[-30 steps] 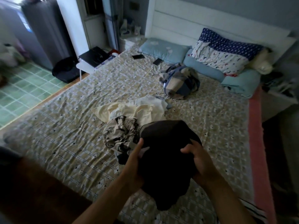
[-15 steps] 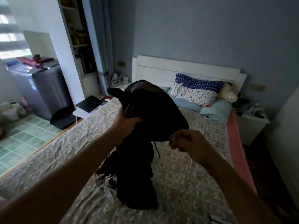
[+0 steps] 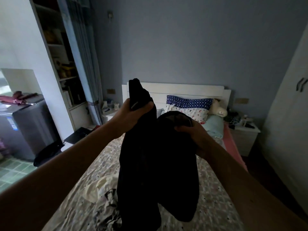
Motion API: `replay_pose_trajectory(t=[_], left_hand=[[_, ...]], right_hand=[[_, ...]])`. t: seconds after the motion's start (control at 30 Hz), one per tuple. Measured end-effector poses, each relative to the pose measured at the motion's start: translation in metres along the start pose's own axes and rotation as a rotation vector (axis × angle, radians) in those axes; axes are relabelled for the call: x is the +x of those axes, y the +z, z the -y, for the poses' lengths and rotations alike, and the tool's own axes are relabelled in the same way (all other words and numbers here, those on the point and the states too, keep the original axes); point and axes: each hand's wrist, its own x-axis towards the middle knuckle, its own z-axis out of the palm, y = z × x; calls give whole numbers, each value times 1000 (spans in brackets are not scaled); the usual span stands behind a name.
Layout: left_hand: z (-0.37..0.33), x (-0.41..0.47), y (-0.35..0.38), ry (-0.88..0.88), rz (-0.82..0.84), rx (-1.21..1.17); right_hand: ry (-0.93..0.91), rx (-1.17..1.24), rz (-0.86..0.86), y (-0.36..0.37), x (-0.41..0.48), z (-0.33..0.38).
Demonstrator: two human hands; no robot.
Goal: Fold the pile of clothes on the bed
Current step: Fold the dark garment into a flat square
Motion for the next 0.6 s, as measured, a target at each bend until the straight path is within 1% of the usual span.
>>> replay_pose_trajectory(t=[0.13,0.3,0.37,0.47,0.6], left_hand=[[4,18,-31,-43,-154,-129],[6,32,-72,-111,-278,-331],[2,36,-81,-113,-249,-418],[-3,39,-83,-109,-132,-435],[-3,41,-79,-91,-4,-299]], right_hand=[[-64,71,-78,-9,2,-10],[-36,369,-30,-21,-17,-1],[17,375,50,-25,-20,-3],[169,284,166,-25,-20,-13],[161,198,93,-11,-6,-23]])
